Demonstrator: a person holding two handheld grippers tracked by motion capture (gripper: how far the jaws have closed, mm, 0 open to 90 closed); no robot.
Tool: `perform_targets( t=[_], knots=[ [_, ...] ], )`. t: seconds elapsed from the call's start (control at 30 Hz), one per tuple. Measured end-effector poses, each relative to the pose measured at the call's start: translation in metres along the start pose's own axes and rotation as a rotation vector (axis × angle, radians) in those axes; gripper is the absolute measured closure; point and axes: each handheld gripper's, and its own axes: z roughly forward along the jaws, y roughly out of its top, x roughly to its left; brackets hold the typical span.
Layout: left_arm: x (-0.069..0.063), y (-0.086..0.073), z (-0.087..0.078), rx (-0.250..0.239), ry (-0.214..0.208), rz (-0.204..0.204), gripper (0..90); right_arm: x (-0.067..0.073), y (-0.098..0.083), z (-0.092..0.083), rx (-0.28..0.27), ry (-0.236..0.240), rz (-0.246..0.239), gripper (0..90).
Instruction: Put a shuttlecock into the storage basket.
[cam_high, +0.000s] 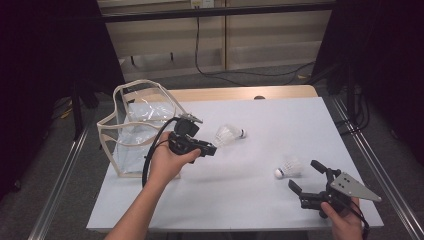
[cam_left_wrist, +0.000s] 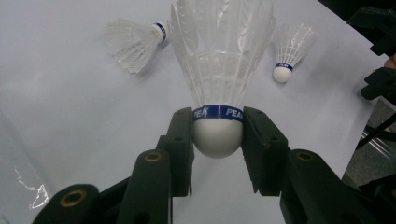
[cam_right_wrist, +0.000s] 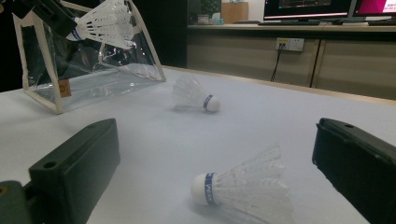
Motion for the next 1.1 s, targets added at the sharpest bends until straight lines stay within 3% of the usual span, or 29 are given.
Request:
perform_targets(
  t=[1.1],
  knots=[
    [0.0,0.023,-0.017,0.001,0.017,0.015,65.3,0.0,0.0,0.0,-0.001,-0.001,0.003,0.7]
  ],
)
